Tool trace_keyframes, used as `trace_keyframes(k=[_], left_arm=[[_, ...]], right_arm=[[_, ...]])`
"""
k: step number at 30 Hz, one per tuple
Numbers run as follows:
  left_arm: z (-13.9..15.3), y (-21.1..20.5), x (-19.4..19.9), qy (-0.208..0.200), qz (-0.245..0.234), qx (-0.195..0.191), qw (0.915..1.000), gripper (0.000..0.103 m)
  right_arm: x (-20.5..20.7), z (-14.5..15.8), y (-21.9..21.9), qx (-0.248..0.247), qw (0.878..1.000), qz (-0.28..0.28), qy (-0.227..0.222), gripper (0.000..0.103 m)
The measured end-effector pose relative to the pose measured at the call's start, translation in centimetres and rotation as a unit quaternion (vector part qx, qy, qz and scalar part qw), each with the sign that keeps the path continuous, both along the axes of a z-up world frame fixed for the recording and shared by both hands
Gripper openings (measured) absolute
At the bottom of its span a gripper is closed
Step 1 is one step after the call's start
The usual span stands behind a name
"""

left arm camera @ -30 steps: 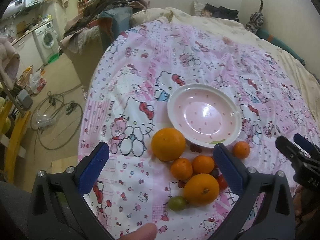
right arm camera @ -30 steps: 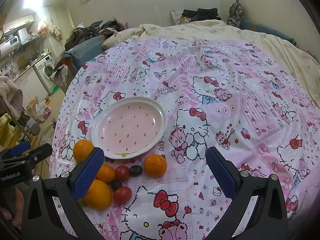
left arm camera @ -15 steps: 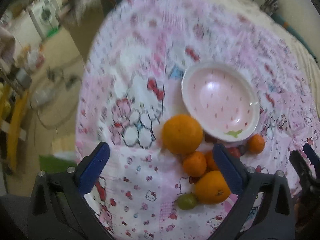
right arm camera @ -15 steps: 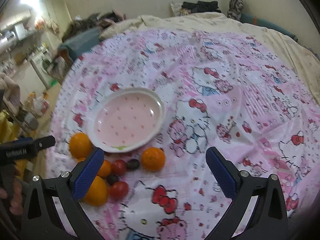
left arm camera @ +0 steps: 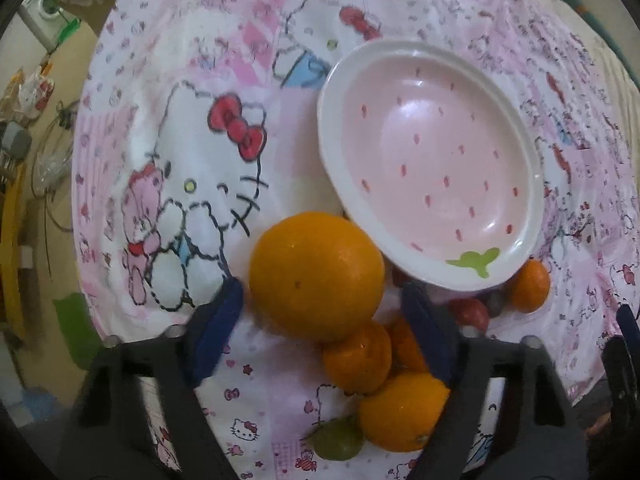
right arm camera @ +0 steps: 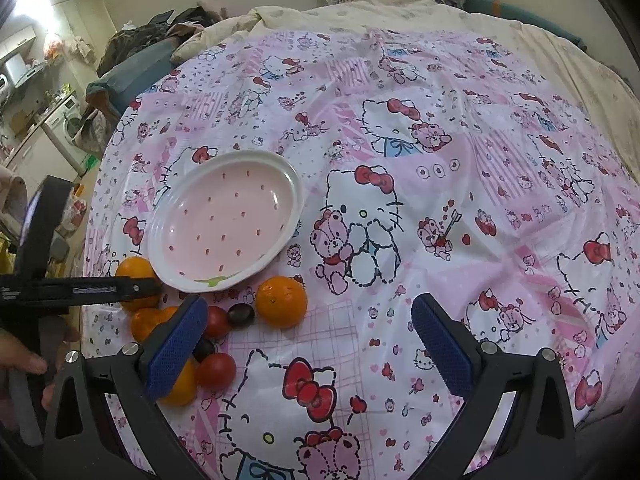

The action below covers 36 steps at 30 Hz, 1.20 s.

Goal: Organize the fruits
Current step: 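Lower the left tool onto the large orange and close it, then lift the large orange with the left tool while the right tool grasps a small orange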

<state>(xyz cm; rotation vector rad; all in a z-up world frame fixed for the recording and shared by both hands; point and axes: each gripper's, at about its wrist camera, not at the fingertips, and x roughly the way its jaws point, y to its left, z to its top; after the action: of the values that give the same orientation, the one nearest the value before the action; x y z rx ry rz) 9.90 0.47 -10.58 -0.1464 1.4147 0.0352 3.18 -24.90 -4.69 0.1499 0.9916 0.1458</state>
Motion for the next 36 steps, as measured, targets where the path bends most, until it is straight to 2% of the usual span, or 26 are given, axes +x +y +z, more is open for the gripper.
trace_keyframes(k=[1,10,14,17,22,24,27,28,31,34,36], left_arm=[[-0.2,0.0,0.0,0.003,0.004,0.01,0.9999,0.061],[0.5,1.3,-0.7,-0.016,0.011,0.0,0.9998,0.054],[2.8,2.0,-2.3,-0.041,0.01,0.014,0.999,0.054],[4.8,2.7,-3.4,-0.062,0.008,0.009,0.998,0.054],[7.9,2.2,-5.5,-0.097,-0.021,0.005,0.9951,0.054],[8.7,2.3,-6.6,-0.107,-0.022,-0.004,0.994,0.054],[8.6,1.5,-6.8,-0.123,-0.023,-0.002,0.9921,0.054],[8.5,1.5,-6.8,-0.128,-0.024,0.001,0.9915,0.054],[8.0,1.5,-7.1,-0.129,-0.019,-0.004,0.9914,0.054],[7.5,1.5,-7.1,-0.123,-0.021,-0.016,0.992,0.054],[7.3,1.4,-7.2,-0.12,-0.024,-0.018,0.9924,0.054]], right_arm=[[0.1,-0.1,0.0,0.0,1.0,-0.001,0.001,0.103],[0.3,-0.2,-0.1,-0.011,1.0,-0.004,0.001,0.103],[0.3,-0.1,-0.4,-0.009,1.0,-0.007,-0.003,0.103],[0.5,0.1,-0.9,0.004,1.0,-0.013,-0.003,0.103],[0.7,0.5,-3.0,0.012,0.999,-0.047,-0.004,0.103],[0.8,0.2,-3.9,0.01,0.998,-0.065,0.005,0.103],[1.3,-0.7,-5.0,0.036,0.996,-0.081,0.031,0.103],[1.4,-1.0,-5.1,0.044,0.995,-0.083,0.041,0.098],[1.9,-2.2,-4.7,0.058,0.994,-0.064,0.068,0.087],[2.8,-3.6,-3.5,0.078,0.991,-0.033,0.104,0.082],[3.4,-4.4,-2.5,0.07,0.99,-0.022,0.119,0.082]])
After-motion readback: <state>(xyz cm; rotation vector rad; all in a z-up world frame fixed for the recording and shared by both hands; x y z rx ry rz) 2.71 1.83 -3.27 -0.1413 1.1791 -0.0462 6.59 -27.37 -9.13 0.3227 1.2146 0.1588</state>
